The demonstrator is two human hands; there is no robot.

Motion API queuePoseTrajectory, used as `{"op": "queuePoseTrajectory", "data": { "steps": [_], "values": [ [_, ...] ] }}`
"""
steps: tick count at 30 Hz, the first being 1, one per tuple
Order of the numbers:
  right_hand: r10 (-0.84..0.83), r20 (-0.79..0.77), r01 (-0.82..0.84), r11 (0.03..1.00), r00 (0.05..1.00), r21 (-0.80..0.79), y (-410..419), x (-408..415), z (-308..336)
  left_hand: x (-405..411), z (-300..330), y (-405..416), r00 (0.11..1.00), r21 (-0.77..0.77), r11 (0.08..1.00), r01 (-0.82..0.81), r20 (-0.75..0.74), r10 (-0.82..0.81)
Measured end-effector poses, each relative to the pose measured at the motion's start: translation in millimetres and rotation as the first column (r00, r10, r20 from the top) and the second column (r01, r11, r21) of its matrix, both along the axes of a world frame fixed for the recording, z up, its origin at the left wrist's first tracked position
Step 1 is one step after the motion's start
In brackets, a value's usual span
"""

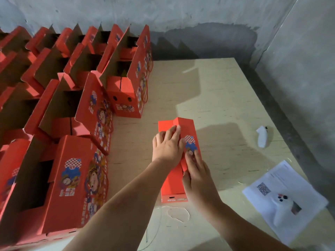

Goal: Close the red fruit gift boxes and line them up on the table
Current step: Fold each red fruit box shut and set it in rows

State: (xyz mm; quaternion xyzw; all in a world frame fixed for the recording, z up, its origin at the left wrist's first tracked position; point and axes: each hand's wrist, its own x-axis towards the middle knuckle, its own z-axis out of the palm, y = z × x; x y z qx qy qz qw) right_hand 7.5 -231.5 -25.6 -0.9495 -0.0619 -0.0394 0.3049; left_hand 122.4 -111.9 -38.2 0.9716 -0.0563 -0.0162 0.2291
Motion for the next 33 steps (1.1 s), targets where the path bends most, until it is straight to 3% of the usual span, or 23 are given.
{"op": "queuePoseTrajectory", "data": {
  "steps": [3,5,7,9,12,18,22,28,33],
  "values": [
    [0.021,-0.128,0.006,0.978,0.992,0.209,-14,1,7,-1,6,-15,0.998,-0.085,0.996,0.036,0.063,-0.03],
    [0.055,-0.131,-0.027,0.978,0.99,0.208,-18,3,13,-1,6,-21,0.999,-0.113,0.993,0.038,0.039,-0.034],
    [0.049,-0.043,-0.046,0.996,0.998,0.077,-11,3,14,-3,3,-18,0.999,-0.058,0.997,0.043,0.003,-0.042],
    [0.06,0.039,-0.051,0.977,0.997,-0.209,-5,2,8,-3,-1,-9,0.998,0.045,0.997,0.061,-0.005,-0.061],
    [0.014,-0.177,-0.084,0.915,0.984,-0.396,-1,3,-1,-3,-3,0,0.999,0.132,0.99,0.047,0.002,-0.048],
    [-0.078,-0.195,-0.018,0.893,0.978,-0.449,8,-4,2,-3,-3,4,0.998,0.169,0.984,0.057,-0.008,-0.056],
    [-0.067,-0.263,-0.075,0.865,0.963,-0.496,9,1,3,1,3,10,0.997,0.235,0.969,0.08,-0.013,-0.079],
    [-0.081,-0.21,-0.03,0.879,0.974,-0.476,5,-6,1,8,7,10,0.997,0.315,0.947,0.057,0.025,-0.069],
    [-0.04,-0.318,-0.097,0.91,0.947,-0.403,-5,-5,7,14,6,12,0.996,0.37,0.926,0.073,0.019,-0.086]
  ]
}}
